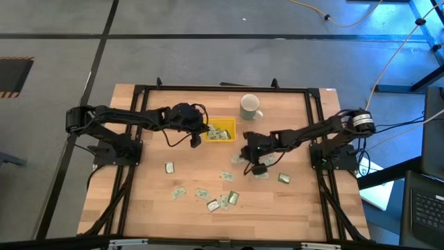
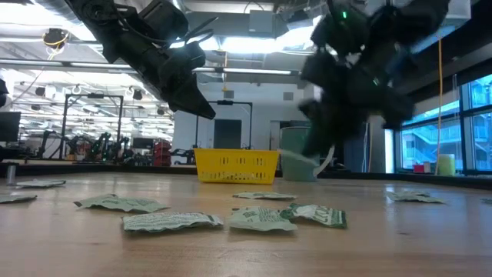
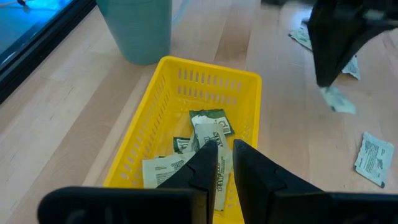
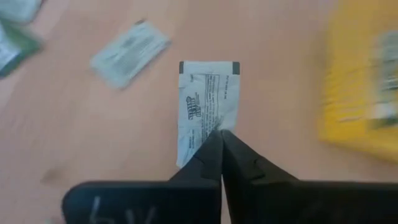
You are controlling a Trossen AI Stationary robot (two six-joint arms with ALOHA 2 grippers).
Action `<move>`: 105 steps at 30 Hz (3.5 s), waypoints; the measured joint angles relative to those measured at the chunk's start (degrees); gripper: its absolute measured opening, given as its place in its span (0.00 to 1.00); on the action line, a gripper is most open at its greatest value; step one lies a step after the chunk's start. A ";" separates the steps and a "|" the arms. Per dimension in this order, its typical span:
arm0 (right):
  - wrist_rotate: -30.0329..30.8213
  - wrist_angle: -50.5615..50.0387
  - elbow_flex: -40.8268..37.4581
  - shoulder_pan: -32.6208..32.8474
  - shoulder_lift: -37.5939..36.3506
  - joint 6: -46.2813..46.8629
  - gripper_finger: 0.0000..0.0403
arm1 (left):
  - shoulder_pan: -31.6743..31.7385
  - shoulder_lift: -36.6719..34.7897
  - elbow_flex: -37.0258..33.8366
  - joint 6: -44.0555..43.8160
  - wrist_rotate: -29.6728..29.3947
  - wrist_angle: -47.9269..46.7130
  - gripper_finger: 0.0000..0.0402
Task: Pick and place Stevia / Truvia into bins
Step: Put the middle stevia tea packet into the yellow bin
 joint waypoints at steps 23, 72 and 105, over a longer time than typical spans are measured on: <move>7.73 3.05 13.56 -10.95 11.16 -10.12 0.01 | 0.00 0.00 0.00 0.02 0.02 -0.44 0.10; -5.98 1.73 13.61 1.82 9.04 -6.75 0.25 | -0.01 0.02 -0.02 0.87 0.04 -0.47 0.10; -2.45 4.99 13.80 8.80 20.06 0.86 0.10 | -0.66 0.02 -0.09 0.00 0.04 -0.02 0.11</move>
